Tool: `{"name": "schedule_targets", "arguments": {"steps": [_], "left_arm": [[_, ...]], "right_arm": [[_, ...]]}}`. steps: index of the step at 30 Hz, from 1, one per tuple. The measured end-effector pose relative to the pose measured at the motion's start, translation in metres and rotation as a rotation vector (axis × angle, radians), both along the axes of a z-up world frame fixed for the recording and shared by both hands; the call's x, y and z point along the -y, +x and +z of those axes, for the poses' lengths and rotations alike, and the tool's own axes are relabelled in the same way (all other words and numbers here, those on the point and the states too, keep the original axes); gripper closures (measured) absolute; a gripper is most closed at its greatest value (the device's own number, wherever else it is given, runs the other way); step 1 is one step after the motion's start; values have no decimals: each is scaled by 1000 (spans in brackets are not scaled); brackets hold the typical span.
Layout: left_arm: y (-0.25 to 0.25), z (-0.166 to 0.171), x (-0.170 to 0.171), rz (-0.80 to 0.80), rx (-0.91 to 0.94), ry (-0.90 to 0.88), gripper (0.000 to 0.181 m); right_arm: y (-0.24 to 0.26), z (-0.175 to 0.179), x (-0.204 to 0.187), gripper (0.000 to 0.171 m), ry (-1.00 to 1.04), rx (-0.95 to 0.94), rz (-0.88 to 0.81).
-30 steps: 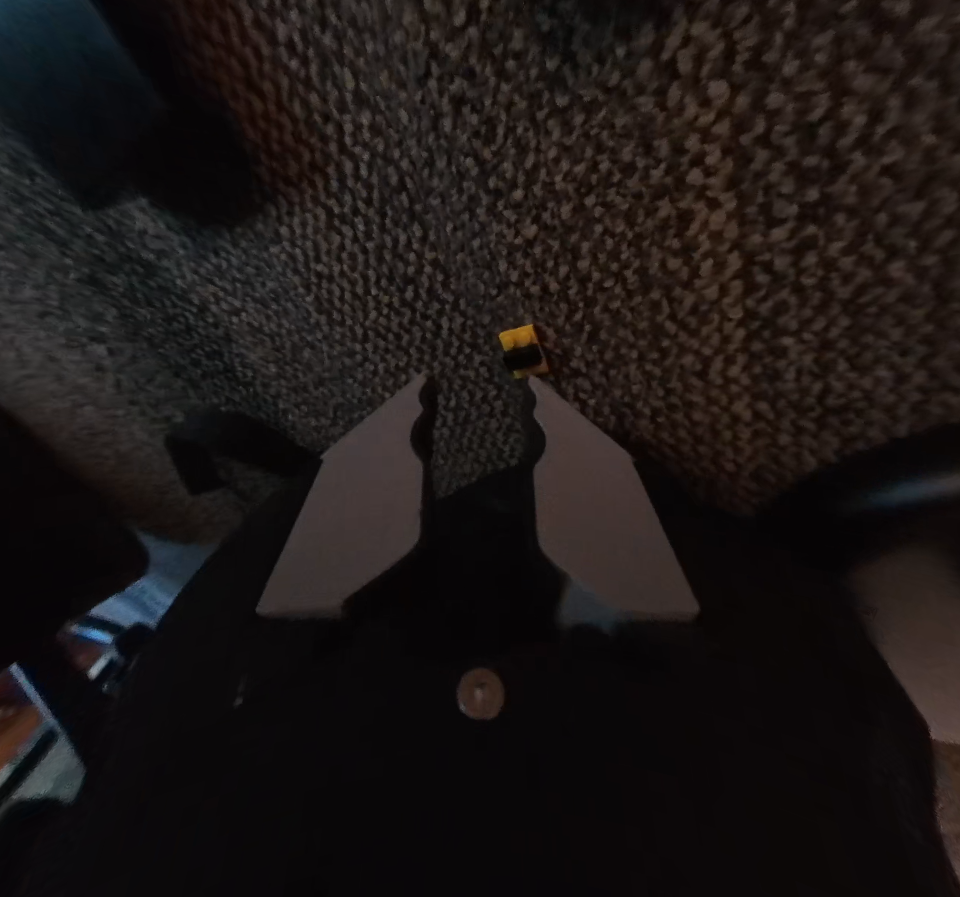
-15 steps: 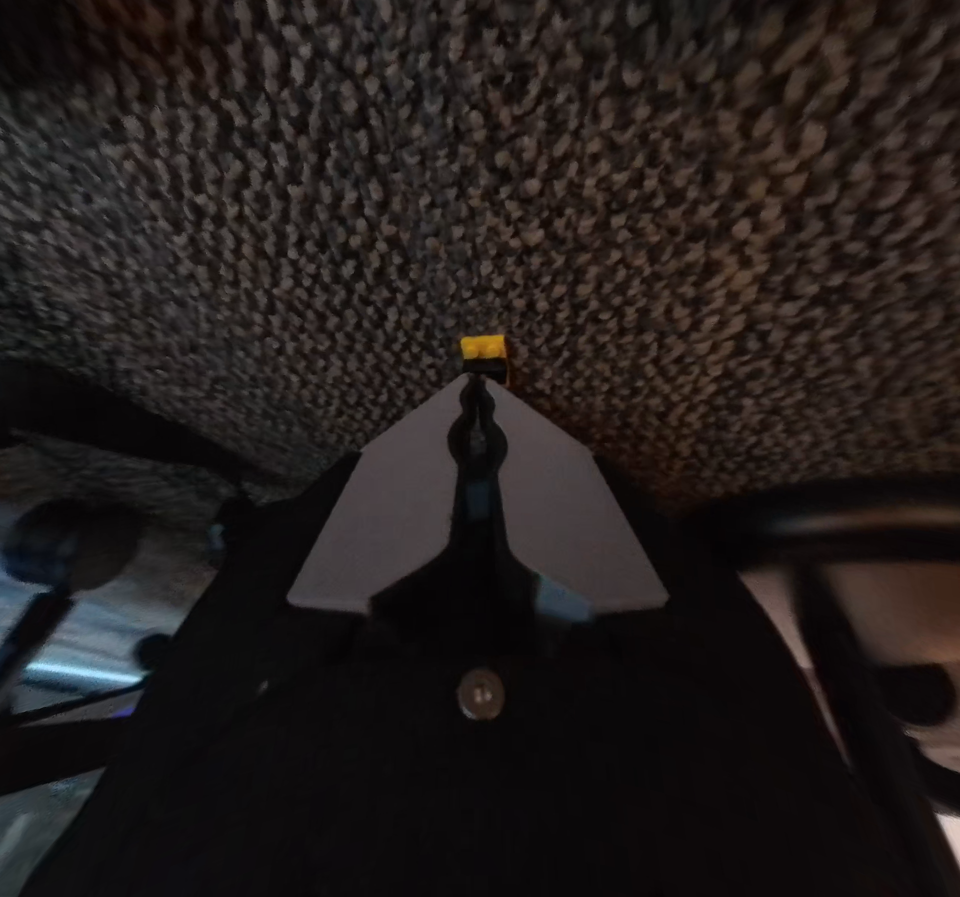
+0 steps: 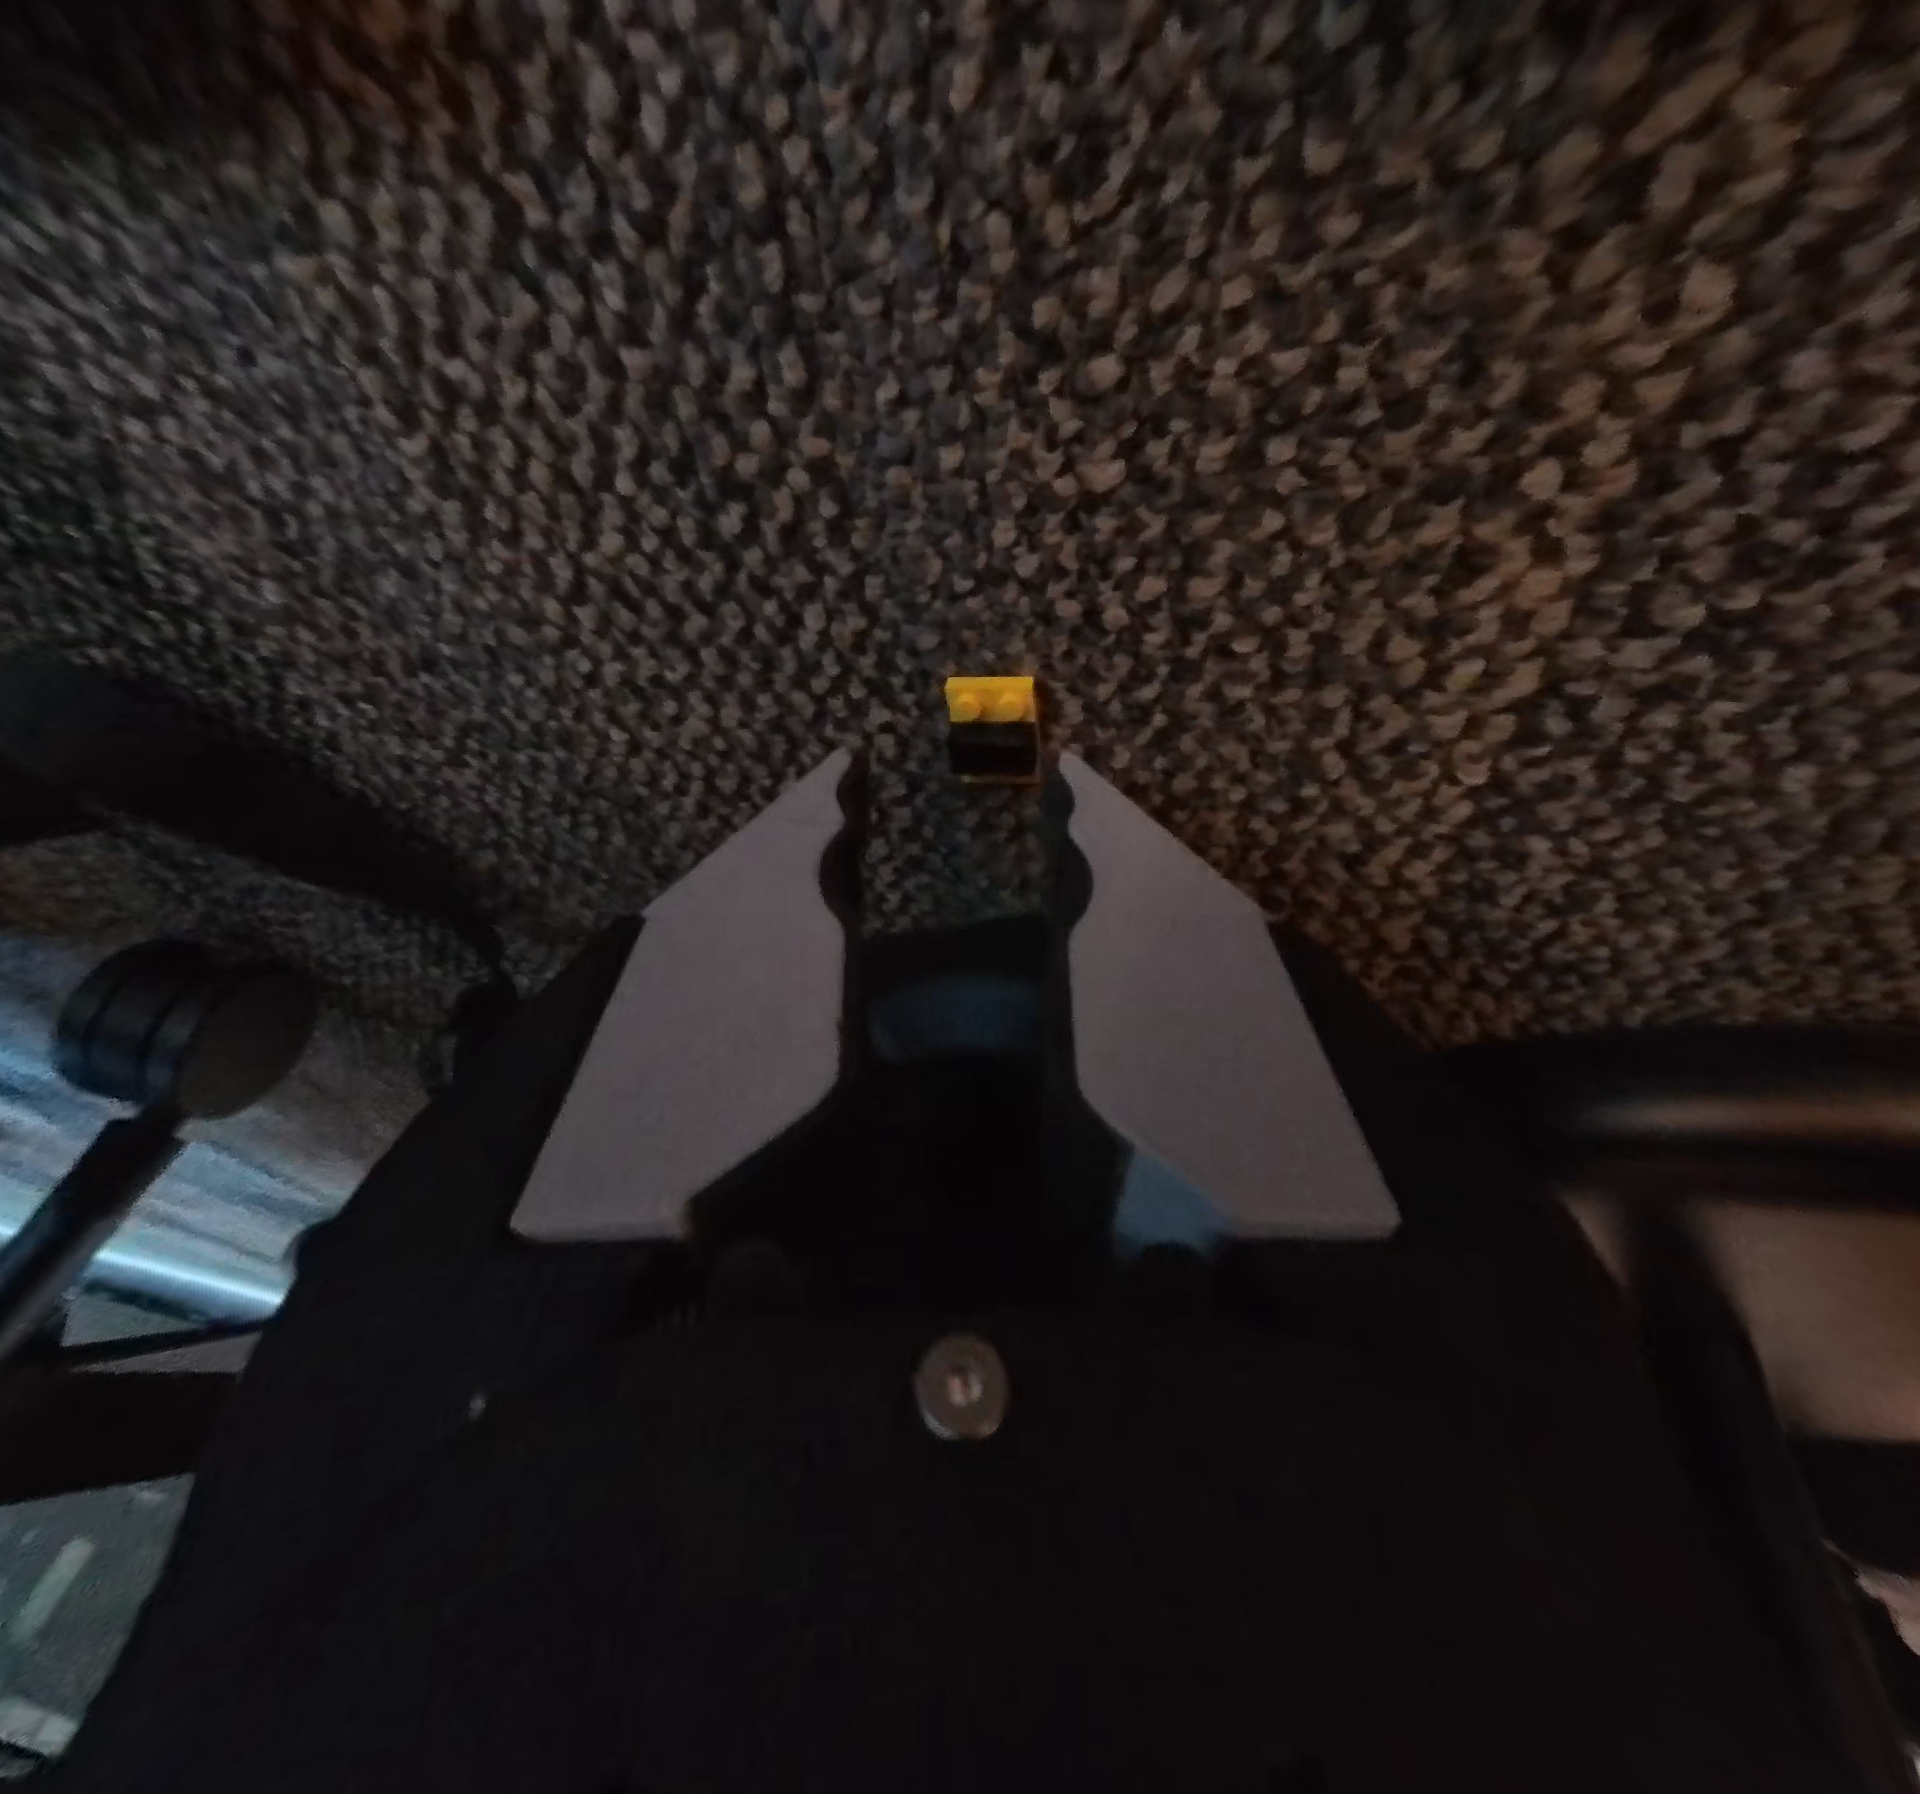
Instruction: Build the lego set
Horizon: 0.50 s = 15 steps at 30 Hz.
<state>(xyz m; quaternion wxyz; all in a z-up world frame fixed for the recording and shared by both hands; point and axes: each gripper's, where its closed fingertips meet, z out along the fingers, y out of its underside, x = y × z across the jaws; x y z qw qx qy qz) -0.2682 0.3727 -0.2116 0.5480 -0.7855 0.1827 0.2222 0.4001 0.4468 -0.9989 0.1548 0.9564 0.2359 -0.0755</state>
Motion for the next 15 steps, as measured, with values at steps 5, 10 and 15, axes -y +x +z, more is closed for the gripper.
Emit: {"name": "schedule_targets", "arguments": {"steps": [5,10,15], "left_arm": [[0,1,0,-2,6,9,145],[3,5,0,-22,15,29,147],[11,11,1,-68,68,60,149]], "right_arm": [[7,-8,0,153,12,111,48],[-5,3,-6,153,69,81,47],[-65,96,-22,157,152,-237,-131]]}}
